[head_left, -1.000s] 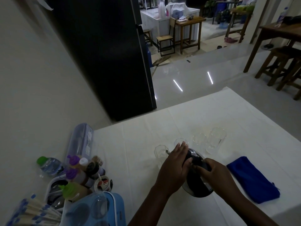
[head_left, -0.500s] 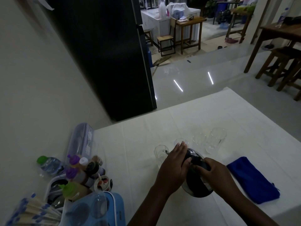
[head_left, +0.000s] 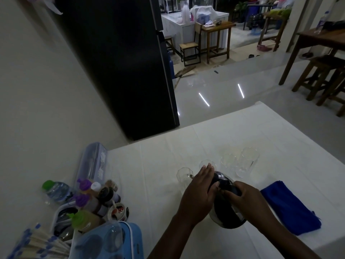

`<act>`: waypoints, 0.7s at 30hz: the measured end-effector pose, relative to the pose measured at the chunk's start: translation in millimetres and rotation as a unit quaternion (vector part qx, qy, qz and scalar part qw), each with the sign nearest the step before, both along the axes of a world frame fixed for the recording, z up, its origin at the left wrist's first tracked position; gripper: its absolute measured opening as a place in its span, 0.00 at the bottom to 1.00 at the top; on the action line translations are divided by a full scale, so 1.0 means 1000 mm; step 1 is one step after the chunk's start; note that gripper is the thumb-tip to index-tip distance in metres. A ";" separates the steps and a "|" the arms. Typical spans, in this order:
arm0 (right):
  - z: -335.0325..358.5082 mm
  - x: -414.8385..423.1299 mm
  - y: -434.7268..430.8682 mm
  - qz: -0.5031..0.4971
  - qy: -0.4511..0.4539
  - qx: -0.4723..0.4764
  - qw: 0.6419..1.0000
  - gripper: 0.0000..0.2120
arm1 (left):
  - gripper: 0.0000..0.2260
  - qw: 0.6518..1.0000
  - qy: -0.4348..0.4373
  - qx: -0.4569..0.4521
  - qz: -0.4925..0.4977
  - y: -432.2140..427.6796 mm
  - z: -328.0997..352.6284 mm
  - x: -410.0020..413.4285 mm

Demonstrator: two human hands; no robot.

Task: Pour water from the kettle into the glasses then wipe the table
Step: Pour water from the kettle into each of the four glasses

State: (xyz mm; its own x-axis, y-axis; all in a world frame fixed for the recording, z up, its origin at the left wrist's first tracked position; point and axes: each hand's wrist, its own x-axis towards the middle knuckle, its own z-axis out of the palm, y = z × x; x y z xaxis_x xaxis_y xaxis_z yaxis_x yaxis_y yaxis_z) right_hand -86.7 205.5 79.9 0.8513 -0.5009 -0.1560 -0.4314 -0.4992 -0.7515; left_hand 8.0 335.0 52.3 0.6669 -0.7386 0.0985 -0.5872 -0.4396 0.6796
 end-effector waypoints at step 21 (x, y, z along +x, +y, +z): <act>-0.022 -0.016 -0.002 -0.013 -0.018 0.047 0.999 0.08 | 0.28 0.999 -0.037 0.019 -0.030 -0.002 0.003 -0.009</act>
